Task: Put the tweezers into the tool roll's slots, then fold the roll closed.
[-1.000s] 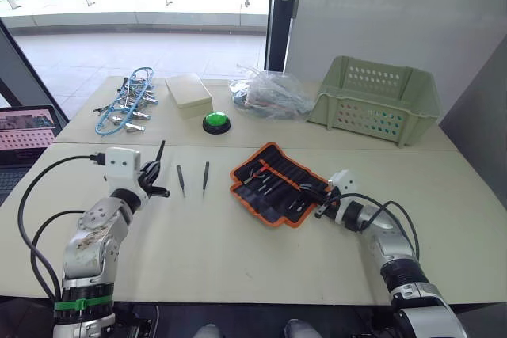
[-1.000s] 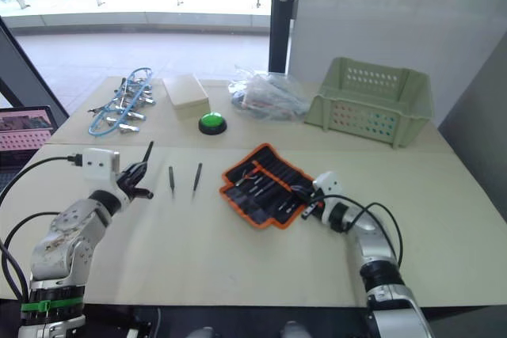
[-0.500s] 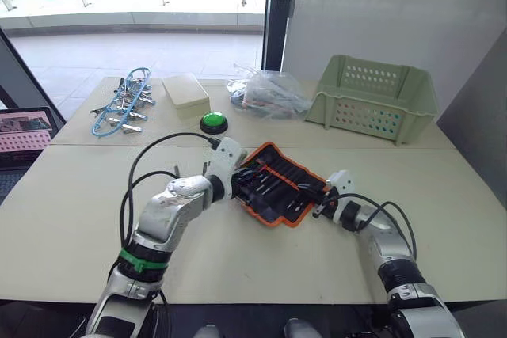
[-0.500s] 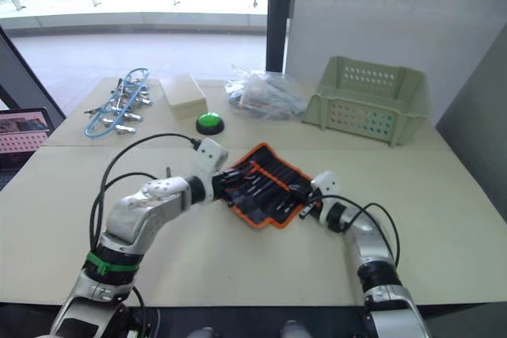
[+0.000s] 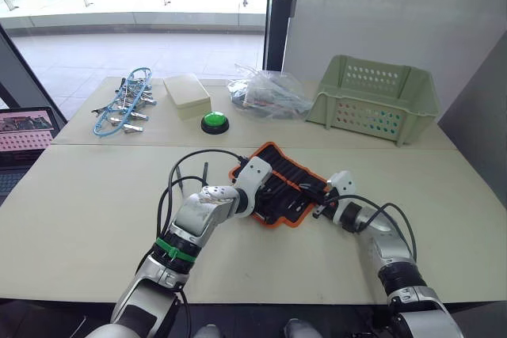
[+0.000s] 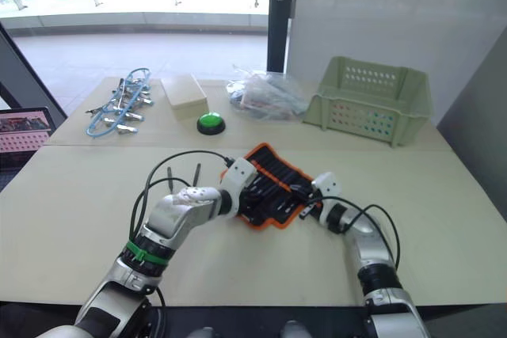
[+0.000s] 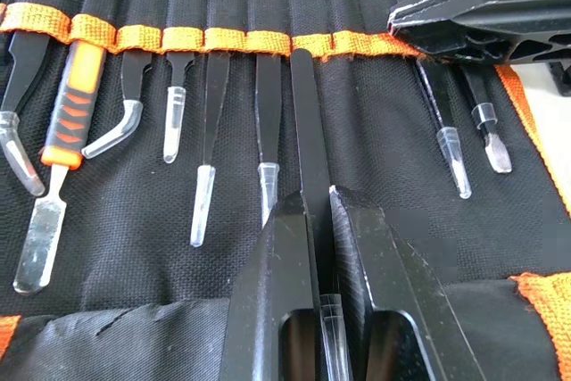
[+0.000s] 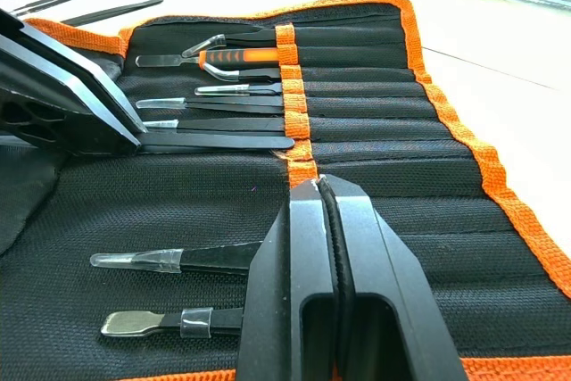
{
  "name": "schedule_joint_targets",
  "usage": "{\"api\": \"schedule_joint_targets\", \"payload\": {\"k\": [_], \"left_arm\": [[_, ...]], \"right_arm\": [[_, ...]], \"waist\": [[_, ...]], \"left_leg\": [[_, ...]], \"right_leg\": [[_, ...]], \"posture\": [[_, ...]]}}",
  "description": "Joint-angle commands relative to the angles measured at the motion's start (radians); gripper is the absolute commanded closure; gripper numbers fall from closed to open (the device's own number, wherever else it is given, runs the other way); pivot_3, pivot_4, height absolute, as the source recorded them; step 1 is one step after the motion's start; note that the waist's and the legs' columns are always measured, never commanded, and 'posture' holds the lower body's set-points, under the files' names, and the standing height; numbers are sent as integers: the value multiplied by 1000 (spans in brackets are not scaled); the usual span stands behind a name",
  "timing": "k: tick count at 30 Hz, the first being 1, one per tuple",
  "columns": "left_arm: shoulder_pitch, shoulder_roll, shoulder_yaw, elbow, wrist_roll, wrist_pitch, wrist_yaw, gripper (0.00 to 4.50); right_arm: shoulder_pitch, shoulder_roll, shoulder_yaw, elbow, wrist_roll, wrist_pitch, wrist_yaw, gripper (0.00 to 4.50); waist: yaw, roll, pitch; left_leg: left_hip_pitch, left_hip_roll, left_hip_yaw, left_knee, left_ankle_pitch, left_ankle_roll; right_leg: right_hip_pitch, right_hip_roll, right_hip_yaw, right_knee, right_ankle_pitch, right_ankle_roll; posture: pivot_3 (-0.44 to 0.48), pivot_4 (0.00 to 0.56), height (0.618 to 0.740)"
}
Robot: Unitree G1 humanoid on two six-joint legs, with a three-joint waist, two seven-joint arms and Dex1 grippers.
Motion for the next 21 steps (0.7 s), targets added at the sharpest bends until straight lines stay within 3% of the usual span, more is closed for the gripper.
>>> {"api": "schedule_joint_targets", "payload": {"k": [1, 11, 21], "left_arm": [[-17, -1, 5, 0, 8, -5, -25, 4479], [-37, 15, -18, -5, 33, 19, -72, 4479], [-85, -75, 24, 156, 57, -84, -54, 4479]], "right_arm": [[57, -6, 27, 62, -47, 44, -13, 4500], [64, -2, 29, 56, -47, 47, -16, 4500], [69, 2, 36, 56, -51, 46, -19, 4500]], "waist": [[0, 0, 0], [1, 0, 0], [3, 0, 0]], "left_leg": [[0, 0, 0, 0, 0, 0], [0, 0, 0, 0, 0, 0], [0, 0, 0, 0, 0, 0]], "right_leg": [[0, 0, 0, 0, 0, 0], [0, 0, 0, 0, 0, 0], [1, 0, 0, 0, -1, 1]], "posture": [[0, 150, 740], [0, 150, 740], [0, 150, 740]]}}
